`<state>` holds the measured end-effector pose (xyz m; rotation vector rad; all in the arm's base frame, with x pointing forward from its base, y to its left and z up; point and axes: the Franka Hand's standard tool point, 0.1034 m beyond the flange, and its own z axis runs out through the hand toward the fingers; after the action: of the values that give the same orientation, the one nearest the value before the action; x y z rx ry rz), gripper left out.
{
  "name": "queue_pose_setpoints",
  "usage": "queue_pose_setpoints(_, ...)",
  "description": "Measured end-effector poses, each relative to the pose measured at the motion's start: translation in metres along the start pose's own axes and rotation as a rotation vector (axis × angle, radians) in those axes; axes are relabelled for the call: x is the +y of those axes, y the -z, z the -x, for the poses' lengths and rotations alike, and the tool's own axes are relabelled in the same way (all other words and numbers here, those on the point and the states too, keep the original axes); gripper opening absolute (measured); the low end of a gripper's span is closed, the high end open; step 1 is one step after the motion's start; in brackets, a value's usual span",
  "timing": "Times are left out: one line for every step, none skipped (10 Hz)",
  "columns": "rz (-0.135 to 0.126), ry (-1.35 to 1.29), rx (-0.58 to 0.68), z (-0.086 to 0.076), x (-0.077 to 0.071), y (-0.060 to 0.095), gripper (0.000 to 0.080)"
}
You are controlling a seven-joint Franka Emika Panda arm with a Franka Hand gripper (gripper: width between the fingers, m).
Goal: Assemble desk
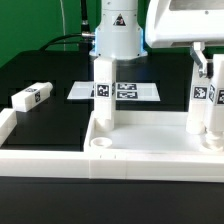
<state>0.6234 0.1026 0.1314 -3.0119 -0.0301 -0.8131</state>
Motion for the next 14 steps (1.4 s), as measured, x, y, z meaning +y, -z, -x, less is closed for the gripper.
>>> queue_pose_setpoints(0.0, -0.002, 0.002, -0.0015, 0.0009, 0.0002, 0.0289)
queue_pose_setpoints(0.001, -0.002, 0.001, -0.0012, 0.0013, -0.0003, 0.0289)
queue_pose_setpoints(0.002, -0.001, -0.002, 0.0009, 0.001, -0.0022, 0.0289)
queue_pose_setpoints(0.001, 0.002, -0.005, 0.0023, -0.0009, -0.0031, 0.0289)
queue_pose_setpoints(0.0, 0.003, -0.004, 0.0023, -0.0015, -0.003, 0.0289)
queue_pose_setpoints(0.0, 0.004, -0.005, 0.0024, -0.0019, -0.003, 0.0289)
queue_pose_setpoints(0.0, 0.003, -0.005, 0.0024, -0.0016, -0.003, 0.0289)
queue_pose_setpoints(0.0, 0.003, -0.005, 0.0024, -0.0016, -0.0031, 0.0289)
queue_pose_setpoints(0.0, 0.003, -0.005, 0.0024, -0.0017, -0.003, 0.0289)
queue_pose_setpoints(0.0, 0.003, -0.005, 0.0026, -0.0016, -0.0032, 0.0289)
queue_pose_setpoints(0.001, 0.004, -0.007, 0.0039, -0.0015, -0.0044, 0.0289)
queue_pose_setpoints(0.001, 0.005, -0.008, 0.0043, -0.0016, -0.0051, 0.0289)
queue_pose_setpoints(0.002, 0.006, -0.01, 0.0058, -0.0017, -0.0064, 0.0289)
queue_pose_setpoints(0.003, 0.007, -0.014, 0.0076, -0.0018, -0.0083, 0.0289)
